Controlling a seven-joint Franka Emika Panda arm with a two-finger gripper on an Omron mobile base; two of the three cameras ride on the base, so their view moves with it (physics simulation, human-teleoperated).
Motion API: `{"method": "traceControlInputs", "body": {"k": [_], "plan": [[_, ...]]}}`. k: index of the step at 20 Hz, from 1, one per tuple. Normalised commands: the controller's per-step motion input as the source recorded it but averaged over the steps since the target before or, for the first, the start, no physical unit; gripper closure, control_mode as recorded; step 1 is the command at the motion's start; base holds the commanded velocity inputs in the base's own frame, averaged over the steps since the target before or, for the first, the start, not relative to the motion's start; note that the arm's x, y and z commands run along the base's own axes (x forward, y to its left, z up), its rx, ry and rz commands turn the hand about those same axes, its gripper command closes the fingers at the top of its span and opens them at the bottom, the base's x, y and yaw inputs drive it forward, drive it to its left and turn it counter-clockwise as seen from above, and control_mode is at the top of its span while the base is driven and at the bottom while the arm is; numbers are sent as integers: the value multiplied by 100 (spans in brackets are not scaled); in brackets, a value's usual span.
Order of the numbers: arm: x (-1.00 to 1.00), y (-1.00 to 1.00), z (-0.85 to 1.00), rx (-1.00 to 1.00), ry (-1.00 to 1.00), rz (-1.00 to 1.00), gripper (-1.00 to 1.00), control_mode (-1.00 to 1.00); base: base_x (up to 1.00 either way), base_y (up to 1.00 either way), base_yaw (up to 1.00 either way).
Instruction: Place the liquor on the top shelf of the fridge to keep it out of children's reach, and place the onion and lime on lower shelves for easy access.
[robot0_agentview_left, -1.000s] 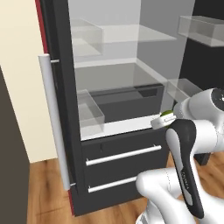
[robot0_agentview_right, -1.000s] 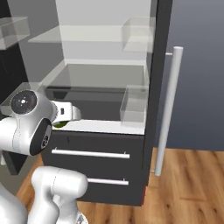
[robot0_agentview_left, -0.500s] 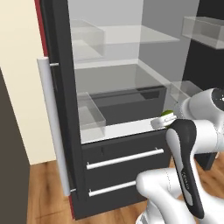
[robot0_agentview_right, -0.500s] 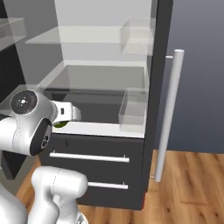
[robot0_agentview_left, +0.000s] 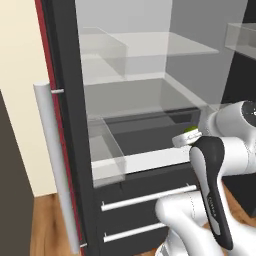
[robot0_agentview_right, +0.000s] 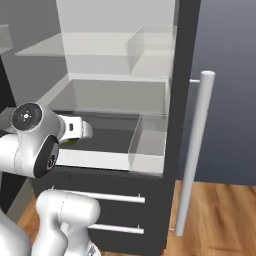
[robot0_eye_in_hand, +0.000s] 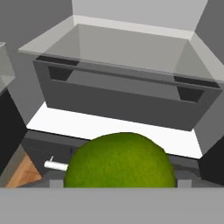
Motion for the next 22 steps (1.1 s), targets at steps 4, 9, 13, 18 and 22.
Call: {"method": "traceControlInputs", "body": {"k": [4, 9, 13, 18, 22], "plan": [[0, 0, 0, 0, 0, 0, 100, 100, 61, -28, 5], [0, 0, 0, 0, 0, 0, 100, 100, 48, -18, 5], [8, 0, 0, 0, 0, 0, 100, -100, 24, 0, 1], [29, 0, 0, 0, -1, 0, 100, -100, 0, 0, 0], [16, 0, 4, 0, -3, 0, 100, -100, 0, 0, 0]]}}
